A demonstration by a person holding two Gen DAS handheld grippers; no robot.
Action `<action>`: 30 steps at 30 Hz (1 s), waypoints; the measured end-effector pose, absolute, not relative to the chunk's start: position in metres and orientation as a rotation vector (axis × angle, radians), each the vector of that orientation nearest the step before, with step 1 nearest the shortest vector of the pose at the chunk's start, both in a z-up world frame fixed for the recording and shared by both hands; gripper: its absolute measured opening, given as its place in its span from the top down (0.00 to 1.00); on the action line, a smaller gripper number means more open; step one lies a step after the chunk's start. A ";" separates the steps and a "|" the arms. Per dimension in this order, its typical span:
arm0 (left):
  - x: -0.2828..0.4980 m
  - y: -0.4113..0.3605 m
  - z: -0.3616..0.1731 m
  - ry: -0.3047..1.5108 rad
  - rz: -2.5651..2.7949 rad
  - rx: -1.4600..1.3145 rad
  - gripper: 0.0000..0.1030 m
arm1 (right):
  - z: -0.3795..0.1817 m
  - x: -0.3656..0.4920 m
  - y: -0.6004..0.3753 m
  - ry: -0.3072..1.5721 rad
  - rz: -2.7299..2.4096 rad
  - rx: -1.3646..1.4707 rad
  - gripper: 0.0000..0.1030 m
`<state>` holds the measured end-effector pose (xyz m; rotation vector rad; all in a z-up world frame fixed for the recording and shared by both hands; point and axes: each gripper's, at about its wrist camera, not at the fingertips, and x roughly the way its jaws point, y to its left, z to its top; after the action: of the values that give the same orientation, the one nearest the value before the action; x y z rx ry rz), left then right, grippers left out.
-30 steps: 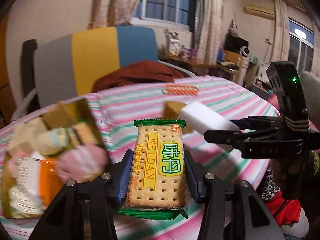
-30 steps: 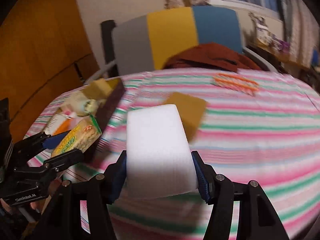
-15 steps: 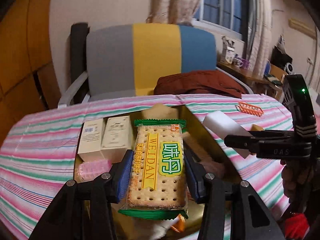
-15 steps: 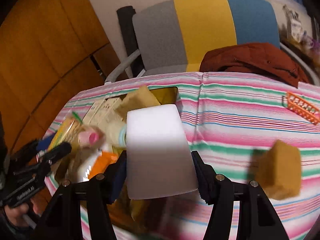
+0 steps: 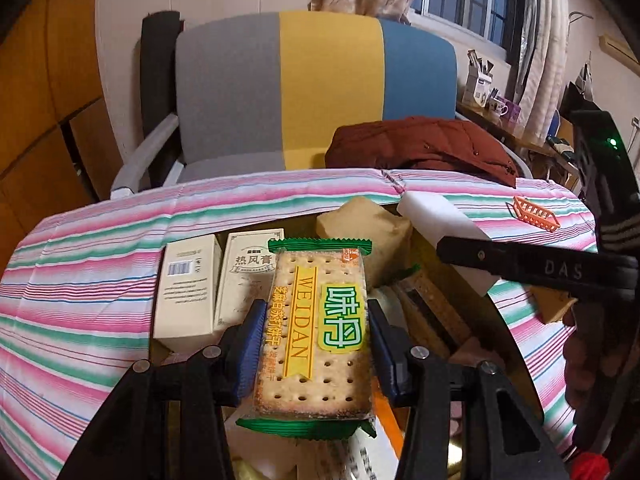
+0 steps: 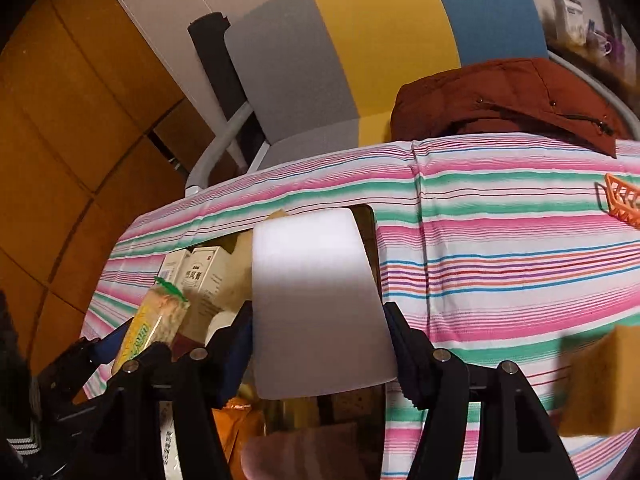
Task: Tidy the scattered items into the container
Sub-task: 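Lower the cracker packet and white sponge into the tray and open both tools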
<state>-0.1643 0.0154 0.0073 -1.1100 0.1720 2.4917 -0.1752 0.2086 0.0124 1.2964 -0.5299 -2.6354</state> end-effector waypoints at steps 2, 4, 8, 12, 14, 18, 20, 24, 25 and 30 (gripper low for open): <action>-0.170 0.016 0.004 0.165 2.488 -1.131 0.53 | 0.008 -0.178 0.206 -0.540 -2.598 1.317 0.37; -0.175 0.018 -0.002 0.168 2.478 -1.161 0.52 | 0.002 -0.179 0.205 -0.555 -2.561 1.343 0.35; -0.178 0.021 -0.008 0.192 2.477 -1.187 0.52 | -0.001 -0.177 0.204 -0.531 -2.550 1.331 0.35; -0.177 0.017 -0.009 0.157 2.485 -1.185 0.44 | -0.001 -0.171 0.207 -0.551 -2.527 1.307 0.30; -0.174 0.018 -0.007 0.164 2.495 -1.163 0.44 | -0.001 -0.168 0.208 -0.574 -2.507 1.302 0.29; -0.168 0.020 -0.004 0.182 2.498 -1.142 0.44 | -0.001 -0.162 0.209 -0.567 -2.504 1.291 0.29; -0.167 0.019 -0.002 0.172 2.501 -1.137 0.44 | -0.002 -0.159 0.211 -0.593 -2.504 1.279 0.29; -0.158 0.004 0.010 0.086 2.544 -1.077 0.44 | 0.008 -0.149 0.216 -0.596 -2.565 1.197 0.29; -0.154 0.000 0.014 0.070 2.555 -1.056 0.44 | 0.012 -0.147 0.217 -0.587 -2.571 1.167 0.29; -0.133 -0.007 0.023 0.058 2.563 -0.991 0.44 | 0.012 -0.143 0.218 -0.589 -2.556 1.147 0.29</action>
<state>-0.1334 -0.0075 0.0232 -0.9910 0.0578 2.5627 -0.1434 0.2180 0.0116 1.1471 -0.5894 -2.5561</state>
